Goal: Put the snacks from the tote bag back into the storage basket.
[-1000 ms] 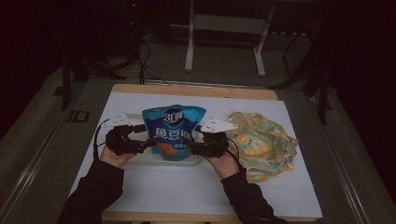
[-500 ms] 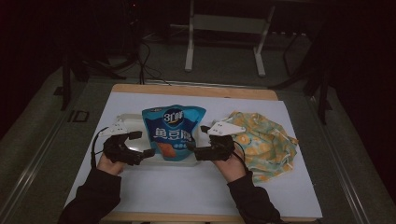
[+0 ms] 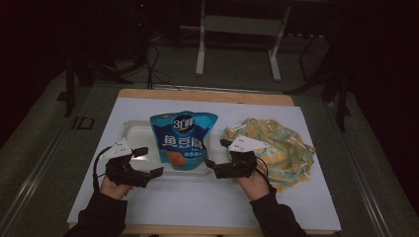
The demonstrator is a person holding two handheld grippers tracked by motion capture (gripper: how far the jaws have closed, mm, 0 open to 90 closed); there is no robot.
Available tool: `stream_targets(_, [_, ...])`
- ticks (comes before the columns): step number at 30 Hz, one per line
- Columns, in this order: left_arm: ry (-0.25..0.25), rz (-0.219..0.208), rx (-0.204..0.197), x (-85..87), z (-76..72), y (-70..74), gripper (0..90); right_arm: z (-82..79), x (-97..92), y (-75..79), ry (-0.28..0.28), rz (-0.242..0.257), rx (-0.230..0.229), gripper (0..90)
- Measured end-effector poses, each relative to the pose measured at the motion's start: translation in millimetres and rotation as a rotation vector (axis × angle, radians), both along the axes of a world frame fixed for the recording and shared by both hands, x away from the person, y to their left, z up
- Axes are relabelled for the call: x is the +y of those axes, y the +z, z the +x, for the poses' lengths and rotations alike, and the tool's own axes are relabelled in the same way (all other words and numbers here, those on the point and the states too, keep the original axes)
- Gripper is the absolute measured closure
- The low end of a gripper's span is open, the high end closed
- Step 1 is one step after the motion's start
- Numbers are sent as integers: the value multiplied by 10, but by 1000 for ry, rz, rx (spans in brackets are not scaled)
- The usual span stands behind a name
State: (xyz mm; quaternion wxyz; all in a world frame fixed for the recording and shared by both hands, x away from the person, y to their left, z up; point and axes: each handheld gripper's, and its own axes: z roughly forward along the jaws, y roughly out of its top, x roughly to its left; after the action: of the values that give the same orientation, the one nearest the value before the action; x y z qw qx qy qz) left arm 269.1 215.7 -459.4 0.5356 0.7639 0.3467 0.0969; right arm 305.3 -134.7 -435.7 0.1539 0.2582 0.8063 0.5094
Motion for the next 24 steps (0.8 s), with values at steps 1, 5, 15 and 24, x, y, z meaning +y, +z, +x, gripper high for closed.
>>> stream_targets(1, [-3, 1, 5, -6, -19, -11, 24, -17, -23, -13, 0, -1, 1, 161])
stream_targets(5, [-3, -1, 10, -11, -110, -39, 24, -69, -100, -51, -1, -2, 4, 161])
stream_targets(15, [-40, -4, 15, -136, -306, -81, 24, -203, -379, -87, -24, 8, -6, 161])
stream_targets(24, [-104, 0, -1, -358, -334, -79, 24, -318, -650, -93, -49, 11, -24, 160])
